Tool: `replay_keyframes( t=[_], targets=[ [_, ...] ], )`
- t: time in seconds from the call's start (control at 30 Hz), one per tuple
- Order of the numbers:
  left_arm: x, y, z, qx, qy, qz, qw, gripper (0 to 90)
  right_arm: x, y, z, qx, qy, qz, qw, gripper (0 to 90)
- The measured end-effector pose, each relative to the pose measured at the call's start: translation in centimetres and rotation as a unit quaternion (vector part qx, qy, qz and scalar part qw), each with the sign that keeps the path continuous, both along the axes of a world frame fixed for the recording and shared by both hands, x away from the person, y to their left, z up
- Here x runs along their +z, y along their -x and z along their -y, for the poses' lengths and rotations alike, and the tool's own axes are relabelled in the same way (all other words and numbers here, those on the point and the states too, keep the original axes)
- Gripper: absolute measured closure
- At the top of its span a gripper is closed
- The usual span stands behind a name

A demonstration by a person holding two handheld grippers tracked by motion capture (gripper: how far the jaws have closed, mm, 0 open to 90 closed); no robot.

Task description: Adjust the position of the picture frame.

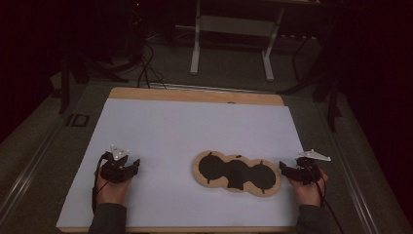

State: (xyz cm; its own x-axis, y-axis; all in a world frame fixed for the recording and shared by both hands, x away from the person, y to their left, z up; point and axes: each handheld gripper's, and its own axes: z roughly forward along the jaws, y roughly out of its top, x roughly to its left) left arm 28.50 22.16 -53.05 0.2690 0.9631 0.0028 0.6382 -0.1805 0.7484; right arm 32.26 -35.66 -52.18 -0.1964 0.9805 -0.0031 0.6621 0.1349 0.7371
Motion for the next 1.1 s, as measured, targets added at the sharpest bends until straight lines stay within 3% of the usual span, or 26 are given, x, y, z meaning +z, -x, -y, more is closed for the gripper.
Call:
replay_keyframes(
  t=[0.17,0.23,0.37,0.47,0.67,0.83,1.1],
  targets=[
    [0.1,-0.1,0.5,-0.013,0.009,-0.005,0.9999,52.7,0.3,0.4,-0.3,0.017,0.004,0.003,0.9998,27.1],
    [0.4,0.0,0.8,-0.023,0.015,-0.015,0.9995,52.3,0.5,0.6,-0.8,0.027,0.005,0.008,0.9996,31.2],
    [0.9,0.2,1.1,-0.045,0.03,-0.009,0.9985,52.7,0.7,0.7,-1.0,0.037,0.0,0.007,0.9993,35.4],
    [1.3,0.3,1.6,-0.067,0.024,-0.006,0.9975,57.7,0.7,0.8,-1.1,0.043,-0.01,0.005,0.999,40.5],
    [1.7,0.5,2.7,-0.091,0.024,-0.005,0.9955,61.6,0.8,1.1,-1.4,0.064,-0.023,-0.003,0.9977,61.5],
    [1.9,0.7,3.6,-0.109,0.024,-0.007,0.9937,61.9,0.9,1.3,-1.6,0.073,-0.025,0.0,0.997,70.7],
    [2.2,0.9,5.6,-0.148,0.02,-0.003,0.9889,63.7,0.9,1.6,-1.9,0.084,-0.019,0.001,0.9963,84.0]
  ],
)
